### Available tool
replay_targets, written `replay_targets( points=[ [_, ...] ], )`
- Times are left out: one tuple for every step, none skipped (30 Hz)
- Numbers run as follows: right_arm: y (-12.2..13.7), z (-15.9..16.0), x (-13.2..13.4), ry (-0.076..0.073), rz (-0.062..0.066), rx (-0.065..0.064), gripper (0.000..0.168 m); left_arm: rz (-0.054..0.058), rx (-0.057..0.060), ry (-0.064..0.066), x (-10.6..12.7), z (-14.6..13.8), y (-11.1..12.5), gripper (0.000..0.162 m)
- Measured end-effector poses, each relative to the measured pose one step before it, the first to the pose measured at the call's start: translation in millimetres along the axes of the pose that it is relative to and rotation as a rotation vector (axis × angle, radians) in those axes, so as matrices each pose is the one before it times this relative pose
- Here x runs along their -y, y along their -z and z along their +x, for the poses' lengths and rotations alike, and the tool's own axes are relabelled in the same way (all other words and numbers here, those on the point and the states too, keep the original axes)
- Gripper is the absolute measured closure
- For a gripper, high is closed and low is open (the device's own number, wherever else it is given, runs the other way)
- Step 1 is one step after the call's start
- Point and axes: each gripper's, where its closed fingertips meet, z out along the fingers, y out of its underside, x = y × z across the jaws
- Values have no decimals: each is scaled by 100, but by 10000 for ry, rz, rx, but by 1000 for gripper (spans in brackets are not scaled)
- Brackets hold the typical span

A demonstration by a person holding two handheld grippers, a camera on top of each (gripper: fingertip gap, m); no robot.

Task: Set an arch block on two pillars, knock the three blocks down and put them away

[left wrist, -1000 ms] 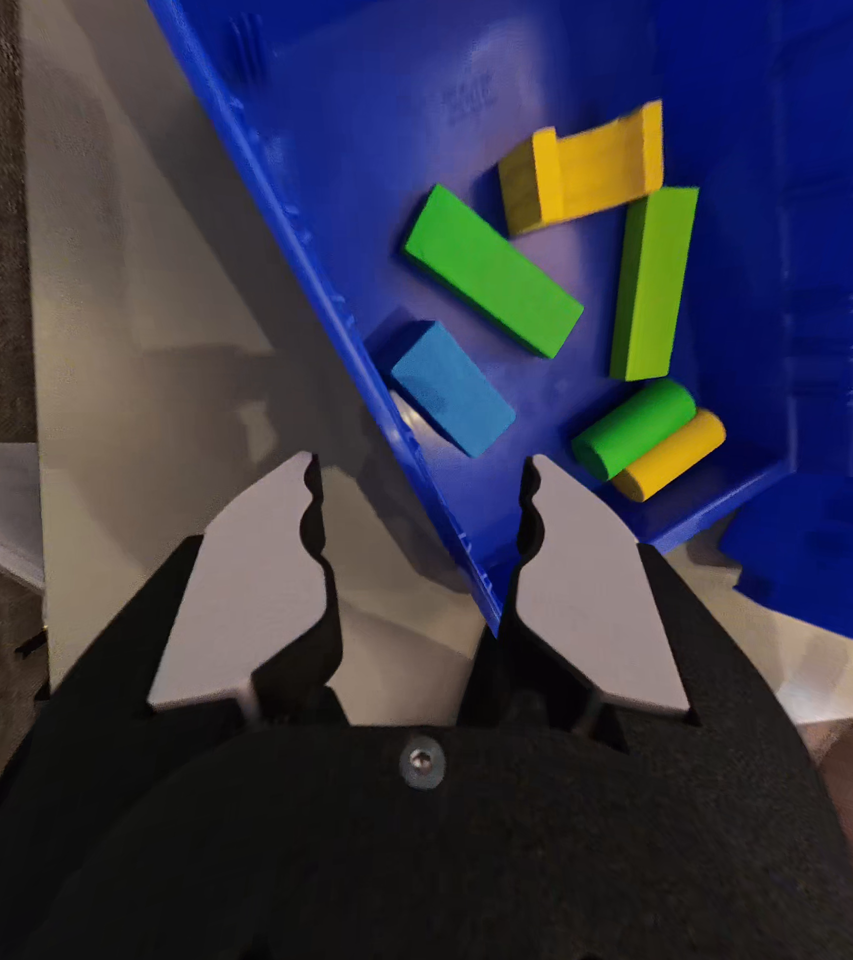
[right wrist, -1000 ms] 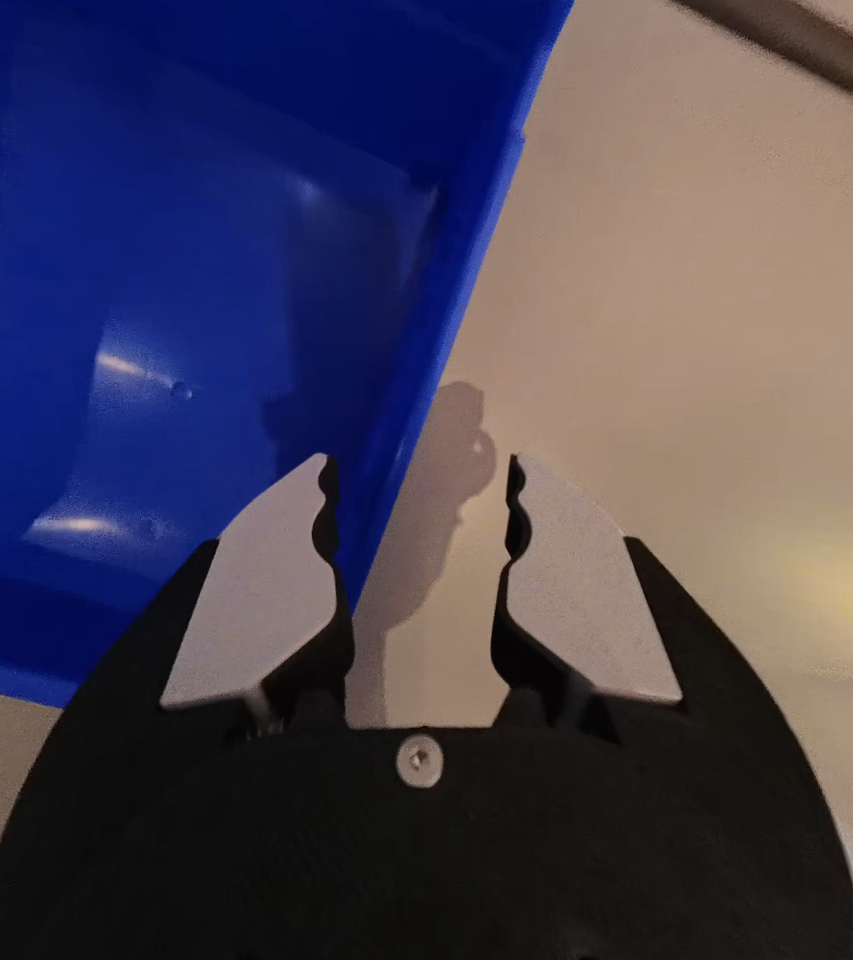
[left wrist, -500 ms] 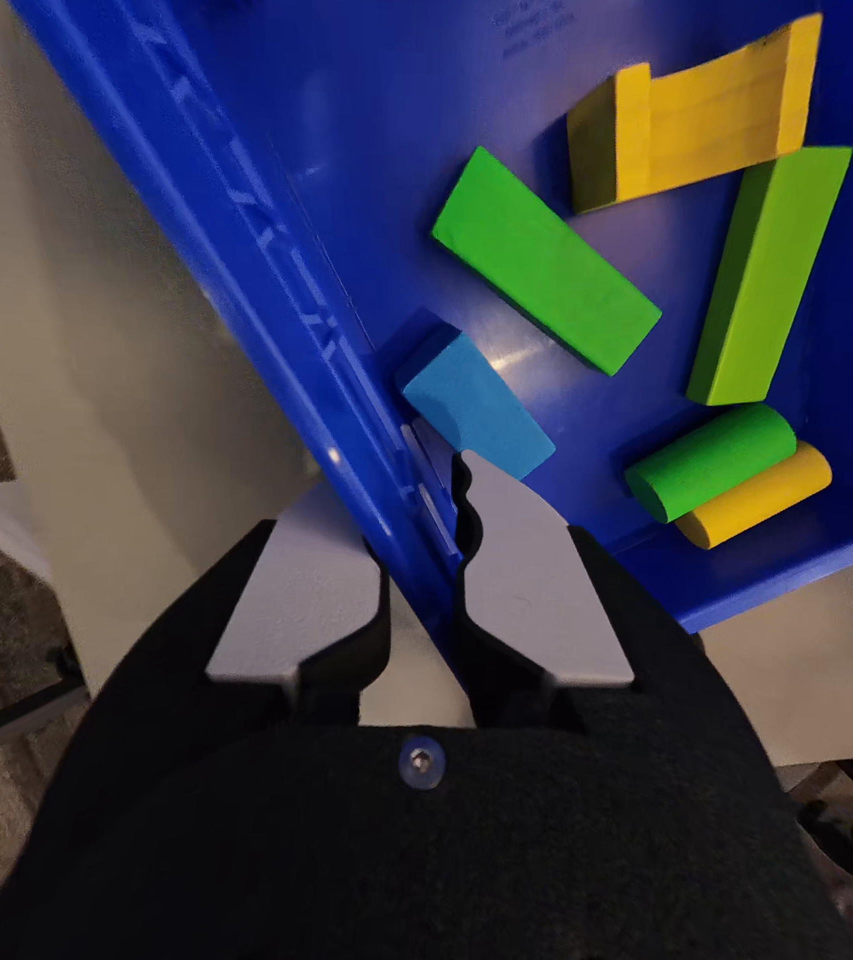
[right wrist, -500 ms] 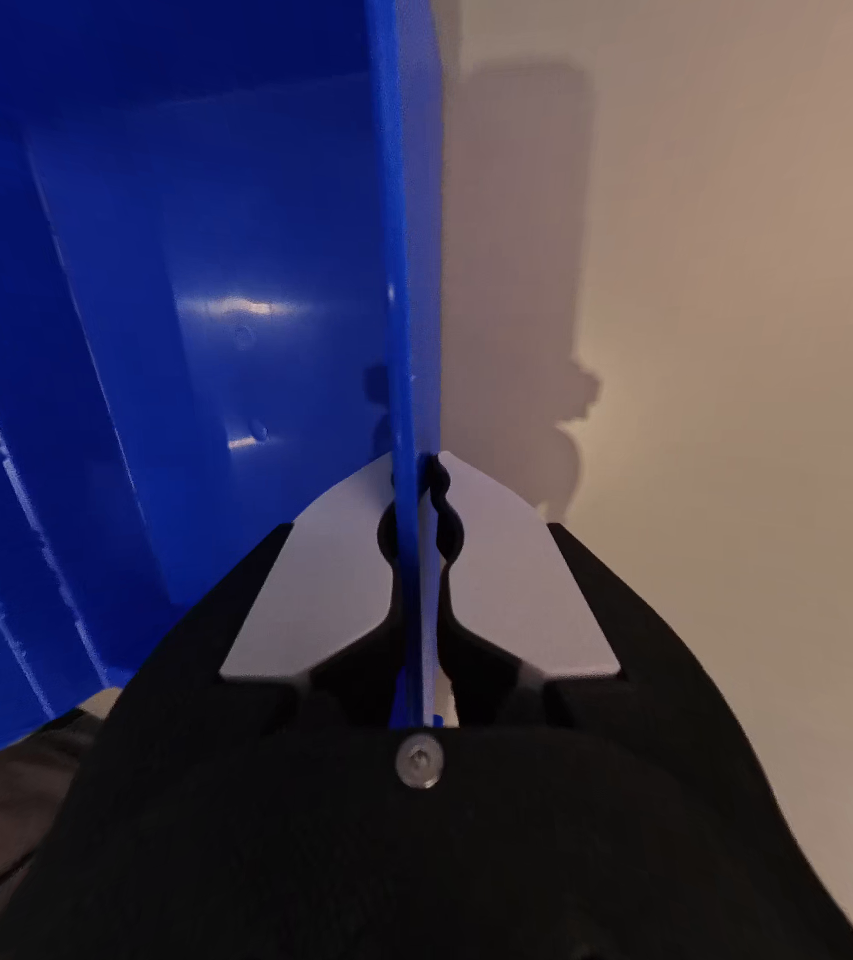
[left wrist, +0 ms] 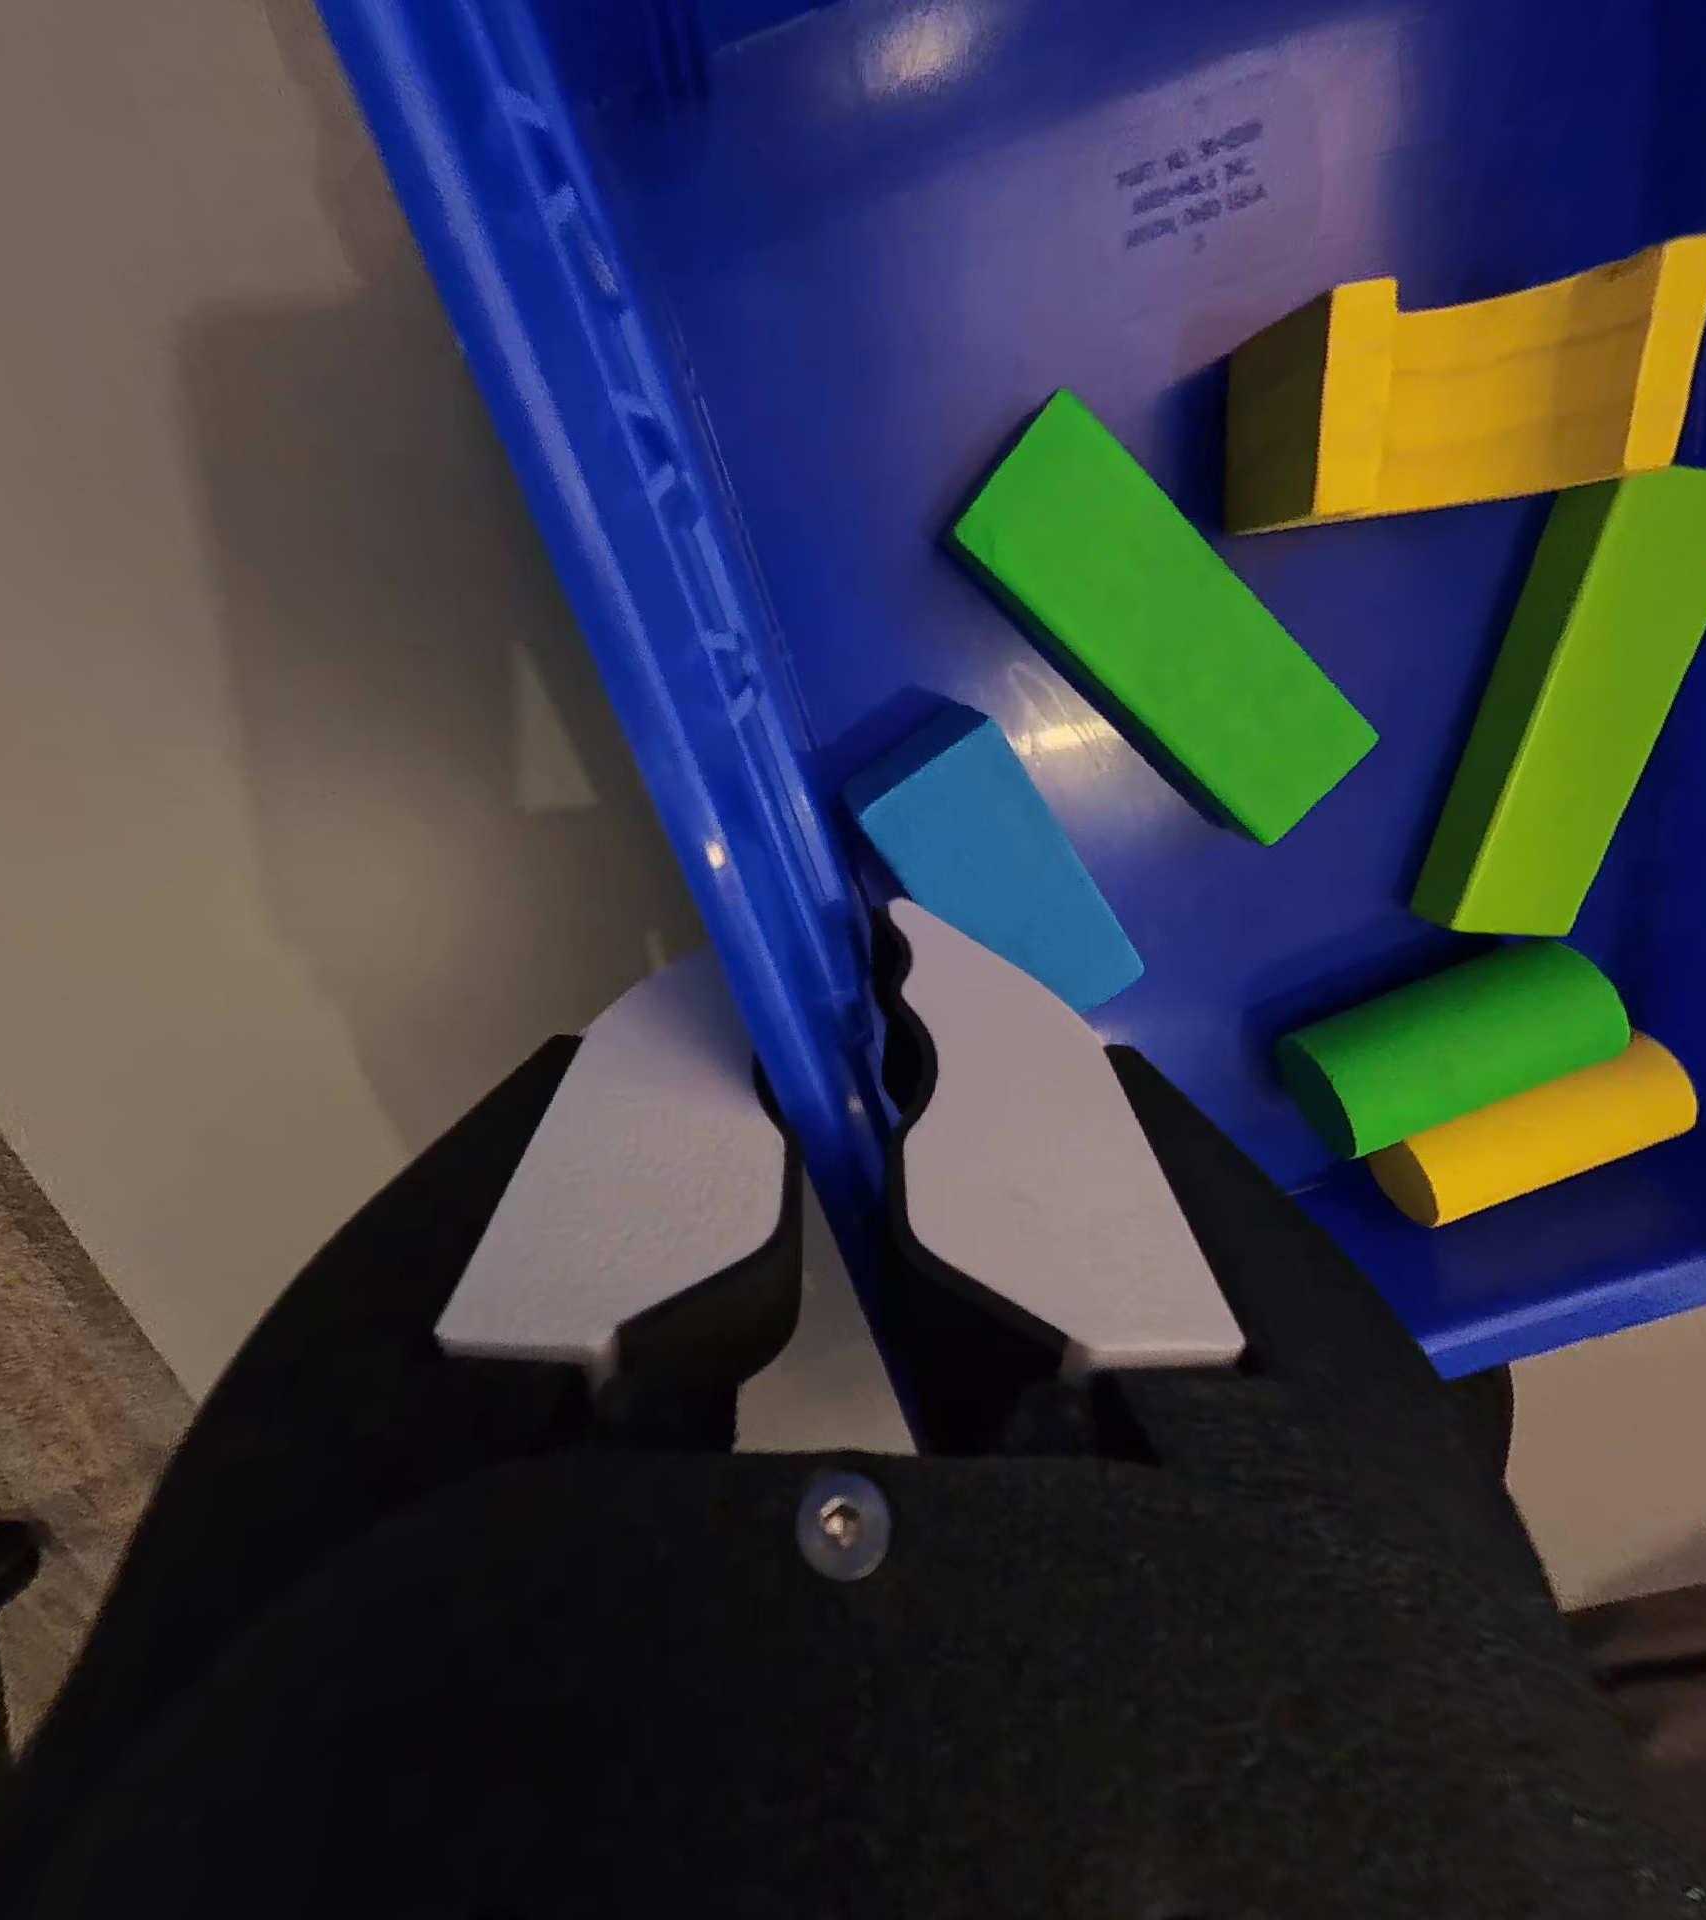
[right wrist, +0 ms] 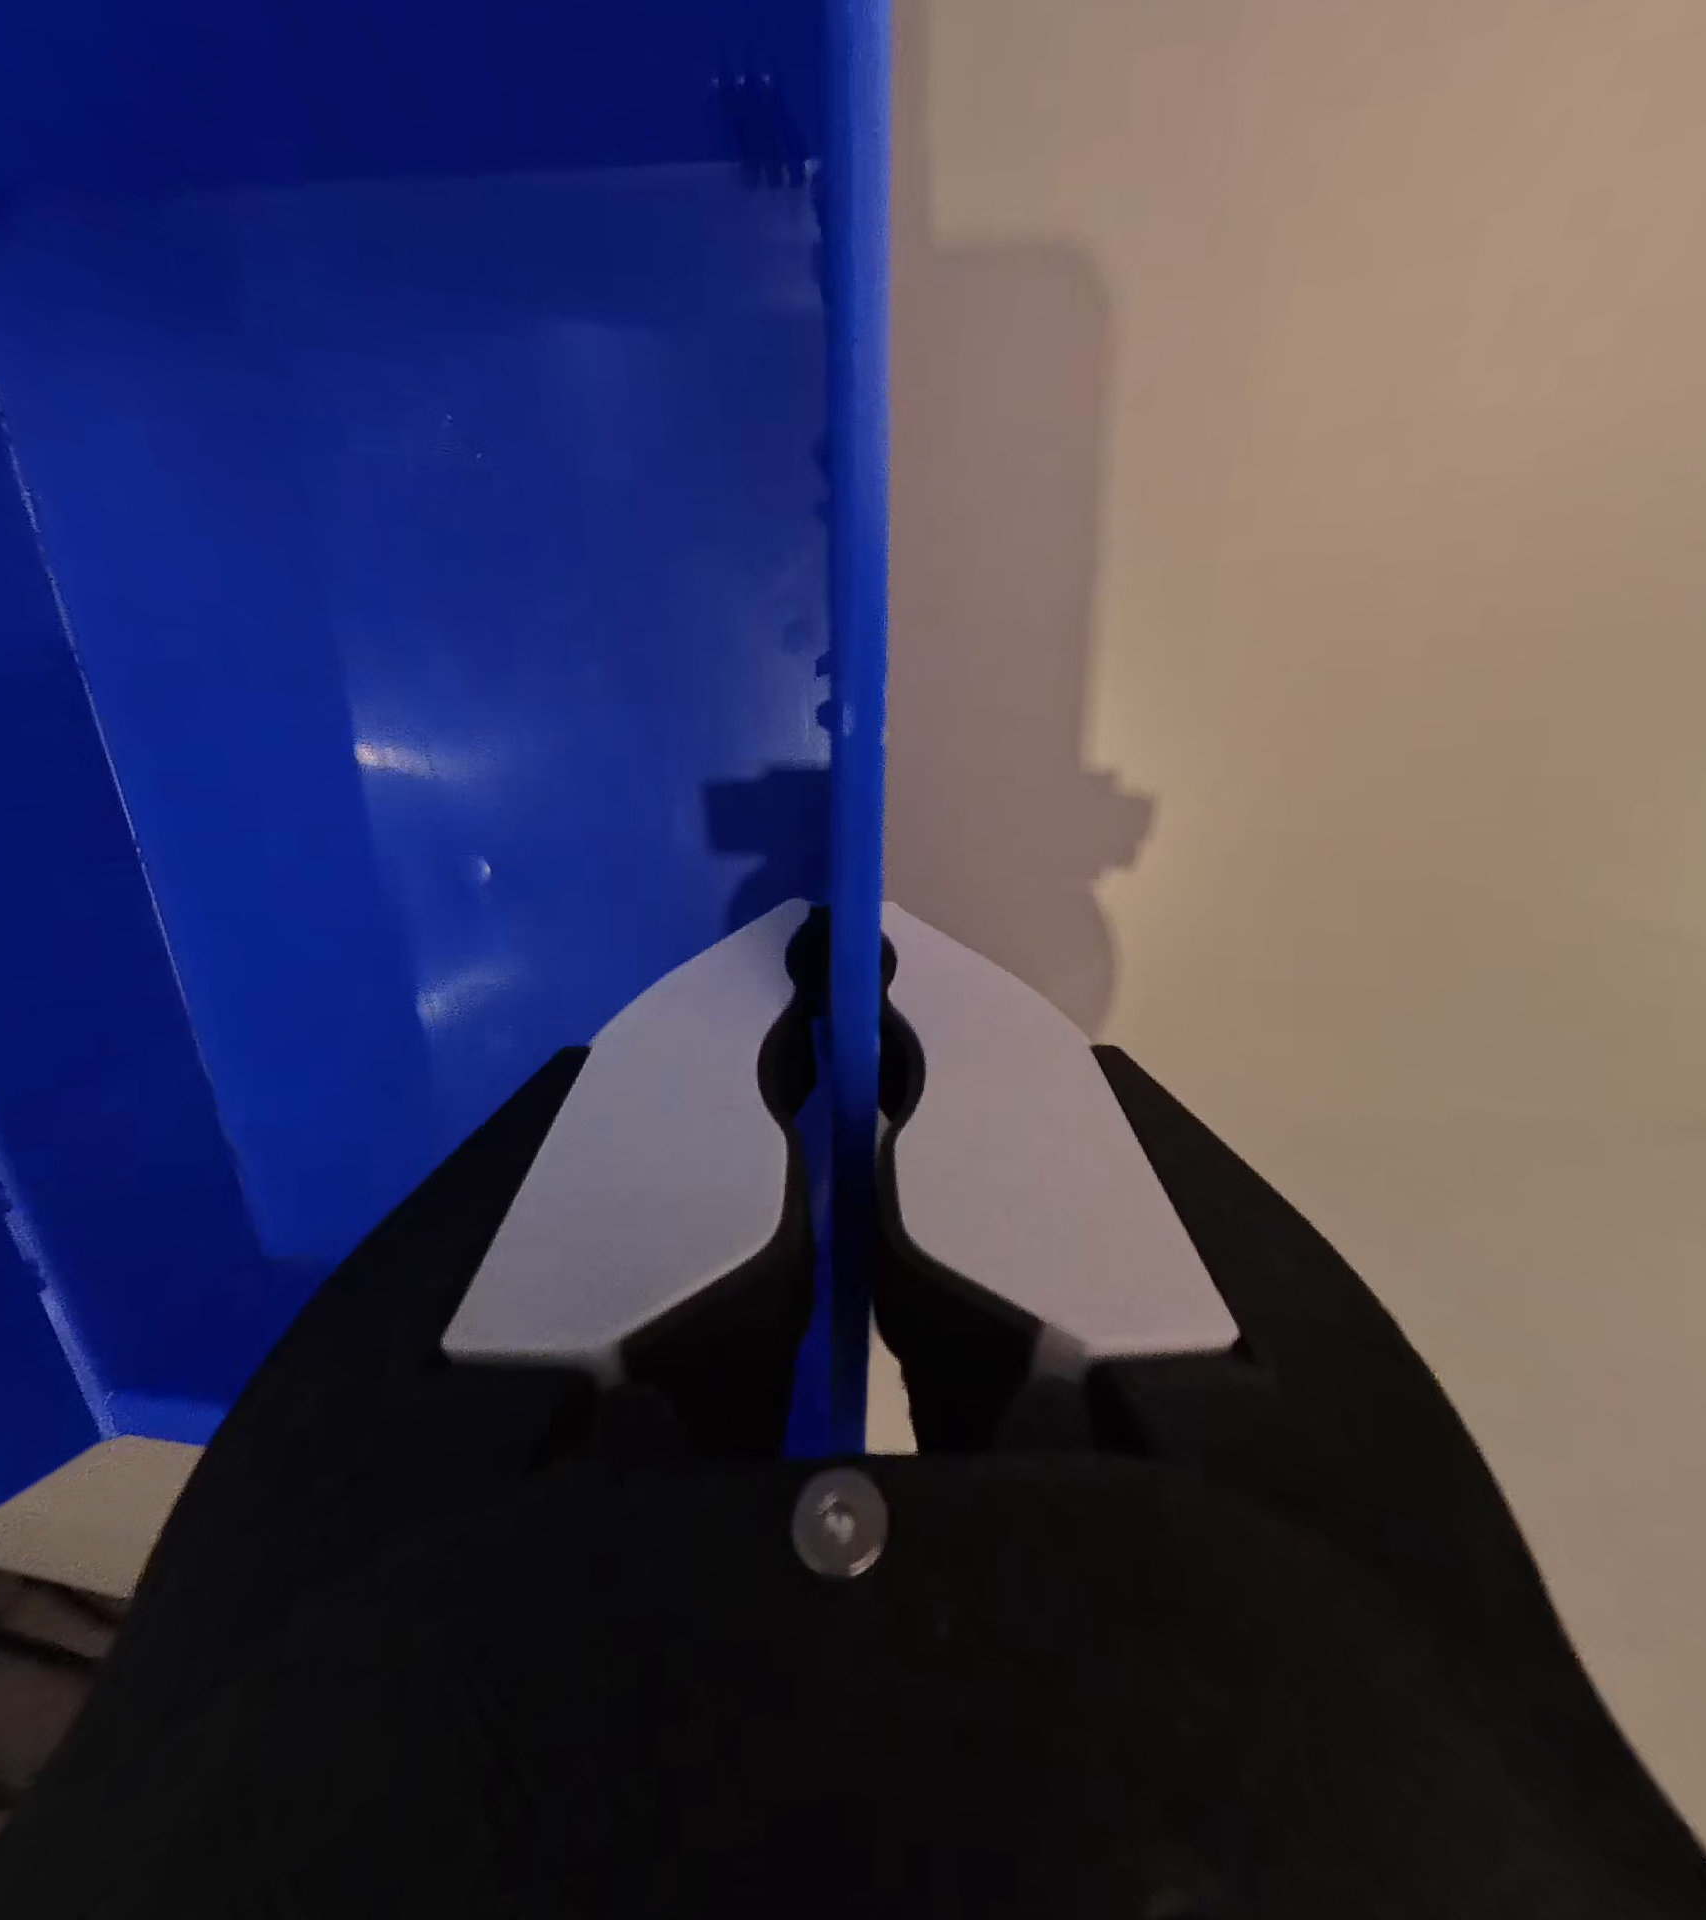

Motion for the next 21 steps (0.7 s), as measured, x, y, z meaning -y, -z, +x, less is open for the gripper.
replay_targets(
  points=[
    [97, 789, -66, -135, 151, 50, 160, 26, 75, -107, 215, 47, -50, 152],
    [117, 679, -35, -183, 160, 46, 160, 6, 68, -102, 103, 24, -24, 151],
    [164, 701, -22, -202, 82, -28, 161, -2, 60, -76, 11, -22, 4, 150],
    [145, 631, -20, -42, 71, -147, 161, 16, 2, -27, -32, -9, 20, 150],
    [94, 461, -57, 81, 60, -143, 161, 43, -87, 26, 3, 66, 35, 151],
    [45, 273, -98, 78, 42, 7, 161, 46, -118, 49, 6, 72, 27, 152],
    [58, 137, -86, -71, 40, 106, 161, 38, -86, 36, -3, 40, 23, 152],
    [53, 148, -93, -166, 45, 101, 161, 22, -47, 29, -3, 8, 8, 152],
    [44, 64, -109, -114, 41, 95, 160, 5, -15, 7, 3, 5, -1, 152],
    [45, 37, -157, -52, 4, 76, 160, 15, -1, -4, 7, 13, 12, 152],
    [59, 69, -164, -90, -32, 25, 160, -4, 1, 6, -6, -7, 4, 152],
    [48, 93, -142, -70, -44, -18, 160, 4, -7, -6, -4, 7, -1, 152],
    [37, 83, -81, -69, -31, -49, 160, 11, -23, 42, -6, 3, 1, 153],
    [20, 51, -53, -126, -31, -46, 160, 4, -17, 12, 0, 2, 1, 153],
    [1, 20, -36, -161, -24, -47, 160, 28, 3, -51, 26, -24, 12, 153],
    [1, 12, -23, -140, -23, -53, 161, 35, -6, -20, 31, -70, 15, 153],
    [-4, -8, -21, -16, -13, -63, 161, 39, -5, -32, 40, -111, 14, 153],
    [-37, -8, -30, 8, 1, -46, 161, 47, -4, -55, 52, -120, 7, 153],
    [-64, -12, -99, -32, -41, -10, 161, 32, -14, -53, 49, -110, 3, 153],
    [-62, 2, -104, 6, -73, -7, 161, 13, -3, -60, 38, -93, 0, 153],
    [-15, 8, -50, 47, -37, -30, 161, 16, -17, -8, 26, -15, 0, 153]
  ],
)
